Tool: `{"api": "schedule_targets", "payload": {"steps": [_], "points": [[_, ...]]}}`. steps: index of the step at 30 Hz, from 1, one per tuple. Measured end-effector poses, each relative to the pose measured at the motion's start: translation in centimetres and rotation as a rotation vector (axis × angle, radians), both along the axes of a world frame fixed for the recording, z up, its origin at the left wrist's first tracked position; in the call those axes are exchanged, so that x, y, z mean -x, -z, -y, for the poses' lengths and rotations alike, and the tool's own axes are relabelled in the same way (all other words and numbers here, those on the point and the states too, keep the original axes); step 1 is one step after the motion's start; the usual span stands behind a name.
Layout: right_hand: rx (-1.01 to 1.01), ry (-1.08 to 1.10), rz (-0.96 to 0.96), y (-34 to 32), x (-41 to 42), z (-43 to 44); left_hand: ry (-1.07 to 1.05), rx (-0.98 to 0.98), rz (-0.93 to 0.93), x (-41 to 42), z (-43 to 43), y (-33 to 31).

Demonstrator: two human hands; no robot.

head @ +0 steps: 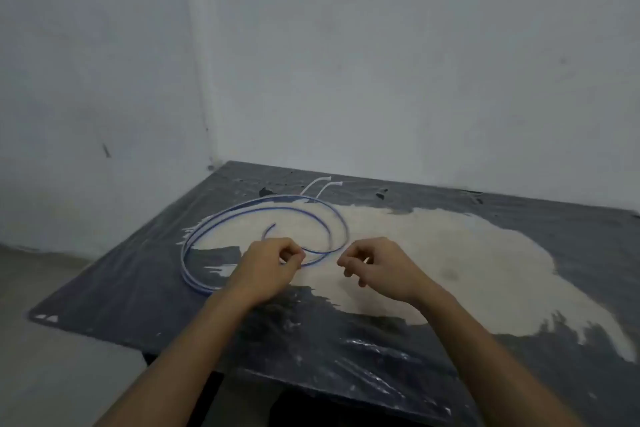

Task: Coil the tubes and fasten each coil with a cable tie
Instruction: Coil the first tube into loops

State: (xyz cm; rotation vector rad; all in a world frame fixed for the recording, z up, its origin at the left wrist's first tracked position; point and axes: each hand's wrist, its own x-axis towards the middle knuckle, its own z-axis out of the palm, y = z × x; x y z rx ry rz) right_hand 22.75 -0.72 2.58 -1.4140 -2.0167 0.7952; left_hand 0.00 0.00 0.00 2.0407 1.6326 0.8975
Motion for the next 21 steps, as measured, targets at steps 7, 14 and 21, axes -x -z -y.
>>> {"api": "schedule_targets", "payload": {"steps": [7, 14, 21], "points": [[-0.082, -0.056, 0.078, 0.5, 4.0, -7.2, -0.303, 0.114, -0.282, 3.1, -4.1, -0.5], [-0.087, -0.115, 0.046, 0.0, 6.2, -11.5, -0.186, 0.465, -0.334, 5.0, -5.9, -1.6], [-0.203, -0.18, 0.111, 0.7, 8.4, -11.8, -0.23, 0.424, -0.143, 4.0, -6.3, -2.9]]}}
